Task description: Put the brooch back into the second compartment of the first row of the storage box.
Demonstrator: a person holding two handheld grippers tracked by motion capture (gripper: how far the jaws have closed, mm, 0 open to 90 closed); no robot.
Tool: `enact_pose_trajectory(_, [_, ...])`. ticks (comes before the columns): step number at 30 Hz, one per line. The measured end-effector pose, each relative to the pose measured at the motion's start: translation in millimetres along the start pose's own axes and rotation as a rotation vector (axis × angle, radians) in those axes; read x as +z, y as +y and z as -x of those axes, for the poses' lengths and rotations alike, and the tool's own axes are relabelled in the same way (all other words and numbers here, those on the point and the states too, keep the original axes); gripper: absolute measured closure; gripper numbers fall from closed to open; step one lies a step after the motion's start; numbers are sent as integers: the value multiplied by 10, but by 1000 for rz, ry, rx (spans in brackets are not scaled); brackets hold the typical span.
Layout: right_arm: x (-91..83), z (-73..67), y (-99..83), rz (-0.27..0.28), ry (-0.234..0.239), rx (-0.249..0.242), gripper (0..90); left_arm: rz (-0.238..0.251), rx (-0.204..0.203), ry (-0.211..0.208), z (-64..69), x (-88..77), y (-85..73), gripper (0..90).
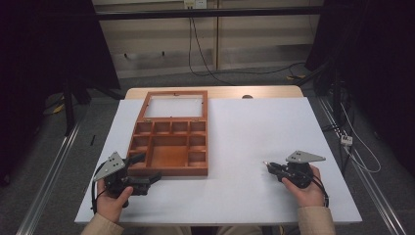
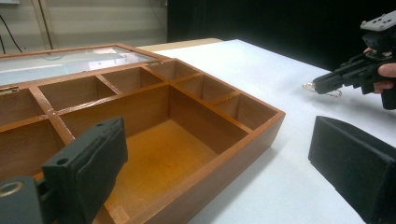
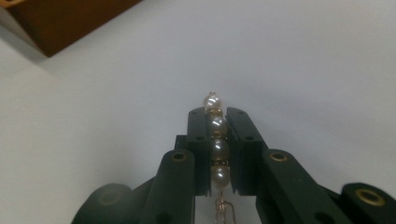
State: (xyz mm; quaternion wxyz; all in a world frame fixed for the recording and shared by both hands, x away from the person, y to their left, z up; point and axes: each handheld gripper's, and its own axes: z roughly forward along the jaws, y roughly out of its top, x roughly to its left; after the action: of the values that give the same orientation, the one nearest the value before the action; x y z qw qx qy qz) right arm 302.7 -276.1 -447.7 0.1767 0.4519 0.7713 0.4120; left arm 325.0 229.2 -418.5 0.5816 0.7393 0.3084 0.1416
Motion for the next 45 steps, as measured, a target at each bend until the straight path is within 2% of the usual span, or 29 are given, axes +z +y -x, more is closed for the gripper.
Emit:
enact_pose_trajectory(1, [7,-29,19,5,20,-5,806,0,1,1,1,0,0,45])
enact_pose_trajectory(2, [7,-29,19,5,20,-5,806,0,1,1,1,0,0,45])
enact_pose_trajectory(3, [39,-120,71,17,73,-23,806,0,-1,0,0,1,0,45])
enact_pose_trajectory(10, [186,-411,170,15,201,-85,805,-1,-2,-2,2,2,-1,45])
enact_pose_trajectory(14, [276,-545,189,11,259,-103,805,-3,-1,-4,8,5,-1,45])
enact_pose_trajectory(17, [314,-600,194,2,281,-120,805,1,-2,-7,10,3,0,45])
enact_pose_trajectory(18, [356,-674,198,-15,300,-143,805,3,-5,-6,10,4,0,45])
enact_pose_trajectory(31, [510,-997,230,-46,397,-211,804,-4,-2,-8,15,15,0,45])
enact_pose_trajectory(37, [576,-1106,244,-55,422,-230,803,-8,1,-12,23,24,-1,45])
enact_pose_trajectory(45, [637,-1171,242,-65,436,-244,802,-7,-1,-17,25,33,-1,45])
